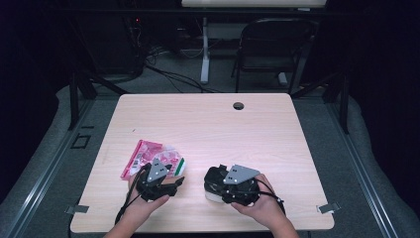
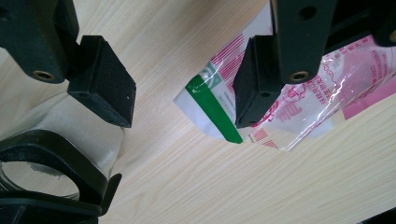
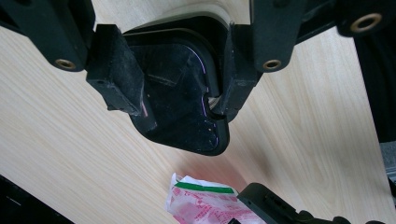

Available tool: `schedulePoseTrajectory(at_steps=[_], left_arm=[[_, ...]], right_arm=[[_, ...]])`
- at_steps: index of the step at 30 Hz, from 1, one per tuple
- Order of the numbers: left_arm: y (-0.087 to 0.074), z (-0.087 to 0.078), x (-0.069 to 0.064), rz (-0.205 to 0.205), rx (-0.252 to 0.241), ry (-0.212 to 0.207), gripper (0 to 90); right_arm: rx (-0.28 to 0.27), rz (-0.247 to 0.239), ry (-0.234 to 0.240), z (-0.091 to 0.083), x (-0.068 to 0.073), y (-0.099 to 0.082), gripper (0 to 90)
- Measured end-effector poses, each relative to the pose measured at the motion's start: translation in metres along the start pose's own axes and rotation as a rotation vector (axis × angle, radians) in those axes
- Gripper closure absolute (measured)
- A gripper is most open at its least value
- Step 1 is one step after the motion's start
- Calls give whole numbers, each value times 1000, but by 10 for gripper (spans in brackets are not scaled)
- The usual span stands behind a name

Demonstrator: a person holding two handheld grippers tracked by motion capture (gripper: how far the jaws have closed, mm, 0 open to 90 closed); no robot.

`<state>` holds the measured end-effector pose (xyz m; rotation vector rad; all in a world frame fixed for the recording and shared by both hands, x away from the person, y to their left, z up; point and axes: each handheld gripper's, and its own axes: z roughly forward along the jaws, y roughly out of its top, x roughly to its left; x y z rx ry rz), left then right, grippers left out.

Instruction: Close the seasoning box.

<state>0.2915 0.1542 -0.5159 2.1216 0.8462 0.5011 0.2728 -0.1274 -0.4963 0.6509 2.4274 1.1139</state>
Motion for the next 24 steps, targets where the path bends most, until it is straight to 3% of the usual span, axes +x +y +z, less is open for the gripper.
schedulePoseTrajectory(at_steps=[13,19,24], left_arm=[[1,-1,0,-1,-4,2,387],[0,-1,0,-6,-2,3,387],[0,-1,1,-10,-5,5,387]], right_arm=[[5,3,22,0,-1,0,488],[-14,30,69,-3,-2,2,459],[-32,31,79,-5,-1,5,457]])
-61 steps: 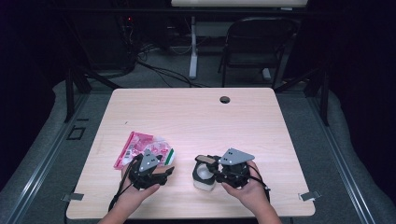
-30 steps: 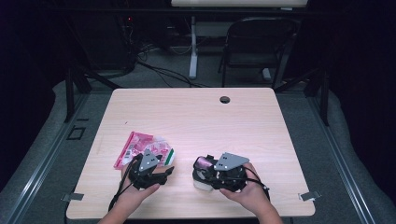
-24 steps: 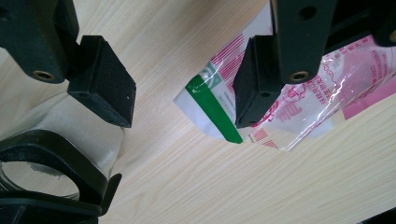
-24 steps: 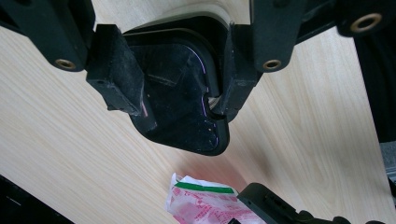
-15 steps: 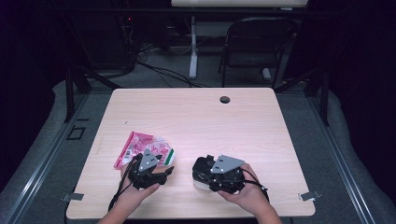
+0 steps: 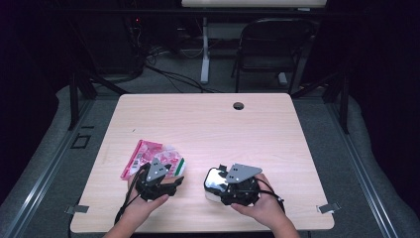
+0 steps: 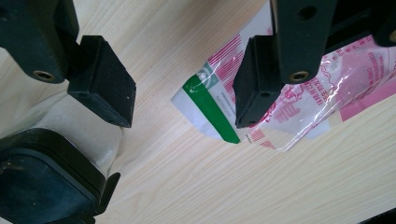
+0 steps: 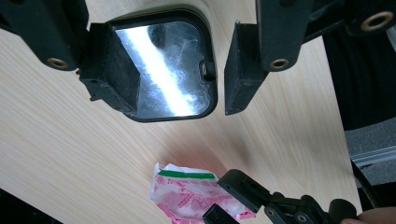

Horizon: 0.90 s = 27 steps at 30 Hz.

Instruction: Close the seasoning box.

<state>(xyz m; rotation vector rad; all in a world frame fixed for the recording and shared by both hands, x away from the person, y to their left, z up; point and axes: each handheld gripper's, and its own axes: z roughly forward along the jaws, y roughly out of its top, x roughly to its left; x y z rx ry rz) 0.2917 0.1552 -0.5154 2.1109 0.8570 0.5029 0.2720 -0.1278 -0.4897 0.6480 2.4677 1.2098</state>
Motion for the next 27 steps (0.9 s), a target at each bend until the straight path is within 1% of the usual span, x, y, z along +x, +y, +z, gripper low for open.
schedulePoseTrajectory(at_steps=[4,6,8,15,20,27], left_arm=[[0,-1,1,0,4,-2,387],[0,-1,1,-1,5,0,387],[0,-1,1,-1,5,0,387],[1,-2,2,-4,3,-1,387],[1,-3,2,-7,3,-3,387],[2,-5,5,-13,-5,2,387]], right_arm=[[6,1,-8,1,0,0,456],[4,3,-3,0,0,0,452],[-9,14,-1,0,1,1,448],[-24,27,-10,-1,-1,2,442],[-24,28,-15,-2,-1,2,443],[-31,41,-20,-3,-2,2,442]])
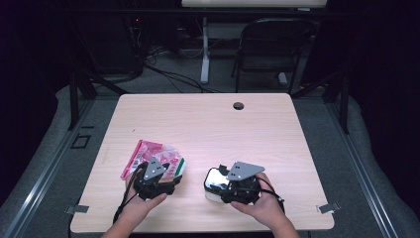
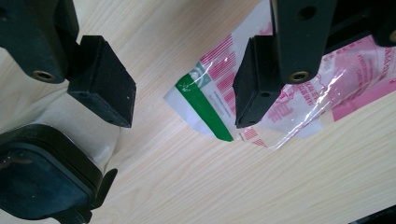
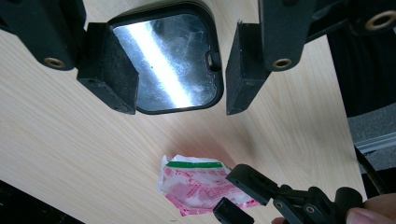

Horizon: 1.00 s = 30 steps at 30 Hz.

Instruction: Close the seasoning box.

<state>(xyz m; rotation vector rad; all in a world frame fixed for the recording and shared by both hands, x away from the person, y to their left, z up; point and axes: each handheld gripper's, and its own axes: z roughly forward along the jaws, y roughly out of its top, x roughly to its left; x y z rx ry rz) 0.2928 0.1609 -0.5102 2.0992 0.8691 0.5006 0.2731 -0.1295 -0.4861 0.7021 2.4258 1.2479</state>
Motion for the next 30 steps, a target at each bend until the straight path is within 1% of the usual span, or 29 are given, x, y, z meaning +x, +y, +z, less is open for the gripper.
schedulePoseTrajectory(at_steps=[9,14,16,19,21,24,25,27,30], left_arm=[[1,-7,10,-21,-17,19,387],[1,-11,17,-41,-24,33,387],[1,-13,21,-49,-24,37,387],[0,-15,26,-67,-34,51,387],[-1,-16,31,-78,-33,57,387],[-2,-18,37,-92,-36,69,388],[-3,-19,39,-102,-39,75,387],[-4,-19,43,-109,-39,83,387],[-7,-20,50,-127,-38,96,387]], right_arm=[[-13,24,-13,-3,-5,0,441],[-25,53,-26,-7,-11,-2,440],[-33,78,-34,-9,-16,-4,440],[-36,117,-70,-12,-23,-6,441],[-53,158,-100,-15,-28,-8,439],[-65,199,-136,-18,-35,-11,439],[-62,218,-150,-20,-38,-13,439],[-67,244,-172,-21,-42,-15,438],[-63,269,-196,-22,-47,-18,438]])
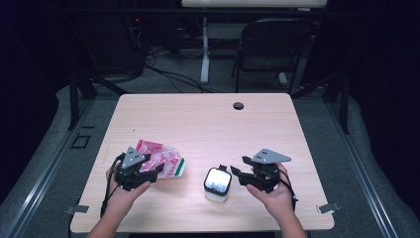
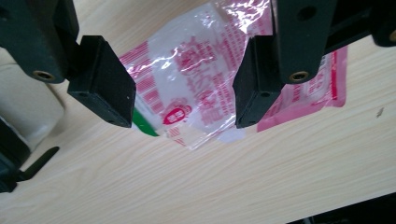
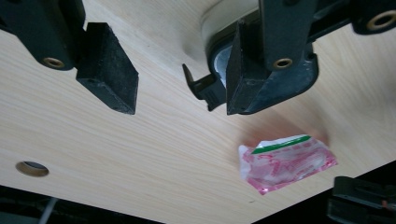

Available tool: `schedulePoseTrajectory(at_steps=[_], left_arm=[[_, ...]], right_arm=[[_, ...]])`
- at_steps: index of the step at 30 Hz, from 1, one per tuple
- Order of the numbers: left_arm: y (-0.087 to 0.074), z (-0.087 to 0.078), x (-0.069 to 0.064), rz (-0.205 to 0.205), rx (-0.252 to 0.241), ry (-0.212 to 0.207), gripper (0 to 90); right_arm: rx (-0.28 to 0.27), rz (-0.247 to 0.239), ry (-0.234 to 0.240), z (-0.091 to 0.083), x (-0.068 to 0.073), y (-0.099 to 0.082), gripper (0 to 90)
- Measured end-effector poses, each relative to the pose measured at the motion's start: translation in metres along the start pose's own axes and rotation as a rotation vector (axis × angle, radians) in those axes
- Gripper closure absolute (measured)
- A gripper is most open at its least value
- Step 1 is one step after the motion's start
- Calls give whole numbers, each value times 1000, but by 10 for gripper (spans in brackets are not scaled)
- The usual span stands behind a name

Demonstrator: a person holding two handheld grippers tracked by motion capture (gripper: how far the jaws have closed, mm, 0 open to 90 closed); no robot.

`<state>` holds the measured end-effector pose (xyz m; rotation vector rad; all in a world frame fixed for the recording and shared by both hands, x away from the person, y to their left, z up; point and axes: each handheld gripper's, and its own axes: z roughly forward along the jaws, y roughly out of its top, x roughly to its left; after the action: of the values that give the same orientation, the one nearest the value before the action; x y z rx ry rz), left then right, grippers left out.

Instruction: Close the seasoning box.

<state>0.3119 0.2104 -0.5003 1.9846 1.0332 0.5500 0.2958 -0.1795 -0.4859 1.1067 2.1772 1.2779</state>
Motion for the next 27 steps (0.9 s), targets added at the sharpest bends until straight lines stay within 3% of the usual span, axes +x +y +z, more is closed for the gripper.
schedulePoseTrajectory(at_steps=[17,27], left_arm=[[-15,2,39,-108,14,79,388],[-22,4,54,-152,28,103,388]], right_arm=[[21,105,-97,8,-18,-14,431],[54,167,-140,12,-31,-24,422]])
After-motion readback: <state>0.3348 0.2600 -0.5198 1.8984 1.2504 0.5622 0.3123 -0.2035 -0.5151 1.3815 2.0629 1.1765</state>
